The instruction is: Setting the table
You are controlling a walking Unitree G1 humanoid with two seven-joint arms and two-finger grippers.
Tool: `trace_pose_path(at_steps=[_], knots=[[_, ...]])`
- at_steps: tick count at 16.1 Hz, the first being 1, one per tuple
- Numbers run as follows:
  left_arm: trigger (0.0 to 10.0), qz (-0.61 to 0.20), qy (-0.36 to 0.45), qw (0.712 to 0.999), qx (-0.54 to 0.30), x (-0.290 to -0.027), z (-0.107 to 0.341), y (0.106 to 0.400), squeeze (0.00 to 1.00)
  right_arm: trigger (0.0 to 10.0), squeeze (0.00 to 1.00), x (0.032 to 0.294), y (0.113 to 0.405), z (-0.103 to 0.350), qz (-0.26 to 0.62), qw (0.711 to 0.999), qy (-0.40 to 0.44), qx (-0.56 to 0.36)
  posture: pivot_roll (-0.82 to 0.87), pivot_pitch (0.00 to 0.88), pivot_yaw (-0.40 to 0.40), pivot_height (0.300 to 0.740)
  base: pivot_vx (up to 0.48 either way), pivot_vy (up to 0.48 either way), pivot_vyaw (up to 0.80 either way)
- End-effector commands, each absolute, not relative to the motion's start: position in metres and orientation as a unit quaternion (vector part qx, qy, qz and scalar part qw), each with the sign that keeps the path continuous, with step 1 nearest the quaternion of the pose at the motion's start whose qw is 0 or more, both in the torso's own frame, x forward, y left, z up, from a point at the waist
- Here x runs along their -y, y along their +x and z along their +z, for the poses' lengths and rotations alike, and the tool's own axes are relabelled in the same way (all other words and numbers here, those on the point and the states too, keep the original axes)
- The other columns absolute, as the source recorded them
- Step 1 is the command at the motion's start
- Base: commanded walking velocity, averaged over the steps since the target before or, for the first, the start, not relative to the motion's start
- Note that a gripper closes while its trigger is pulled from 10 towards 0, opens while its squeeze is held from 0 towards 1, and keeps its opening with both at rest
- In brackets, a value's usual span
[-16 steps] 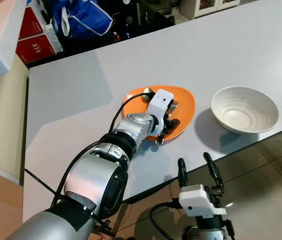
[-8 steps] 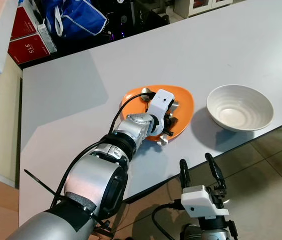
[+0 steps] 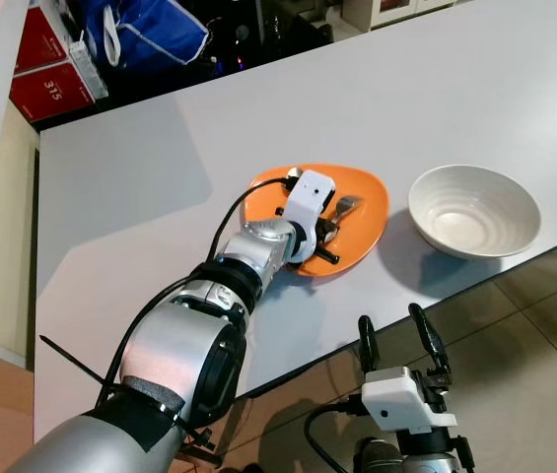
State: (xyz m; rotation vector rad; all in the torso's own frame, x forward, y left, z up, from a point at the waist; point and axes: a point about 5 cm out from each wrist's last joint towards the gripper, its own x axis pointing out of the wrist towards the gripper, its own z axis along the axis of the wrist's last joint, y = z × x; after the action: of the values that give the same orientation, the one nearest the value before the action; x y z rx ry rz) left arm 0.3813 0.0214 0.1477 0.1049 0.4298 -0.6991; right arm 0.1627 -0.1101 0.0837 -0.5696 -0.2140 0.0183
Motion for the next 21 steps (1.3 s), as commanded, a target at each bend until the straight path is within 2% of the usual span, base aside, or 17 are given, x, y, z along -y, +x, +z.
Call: trace_pose_path(at_steps=[1, 11, 17, 21], knots=[[0.0, -0.336, 0.05, 0.92, -0.197, -0.024, 0.156, 0.385, 0.0, 10.0, 0.0, 0.111, 0.162, 0.087, 0.01, 0.955, -0.275, 0.109, -0.26, 0.116, 0.149, 0.74, 0.0, 0.0, 0.0], [0.0, -0.331, 0.044, 0.928, -0.165, -0.015, 0.186, 0.393, 0.0, 10.0, 0.0, 0.115, 0.16, 0.086, 0.026, 0.955, -0.275, 0.113, -0.24, 0.101, 0.137, 0.74, 0.0, 0.0, 0.0], [0.0, -0.31, 0.035, 0.936, -0.164, -0.014, 0.186, 0.394, 0.0, 10.0, 0.0, 0.117, 0.159, 0.087, 0.029, 0.954, -0.275, 0.113, -0.25, 0.108, 0.139, 0.74, 0.0, 0.0, 0.0], [0.0, -0.29, -0.005, 0.943, -0.162, -0.011, 0.185, 0.393, 0.0, 10.0, 0.0, 0.117, 0.157, 0.087, 0.03, 0.954, -0.276, 0.112, -0.26, 0.115, 0.143, 0.74, 0.0, 0.0, 0.0]])
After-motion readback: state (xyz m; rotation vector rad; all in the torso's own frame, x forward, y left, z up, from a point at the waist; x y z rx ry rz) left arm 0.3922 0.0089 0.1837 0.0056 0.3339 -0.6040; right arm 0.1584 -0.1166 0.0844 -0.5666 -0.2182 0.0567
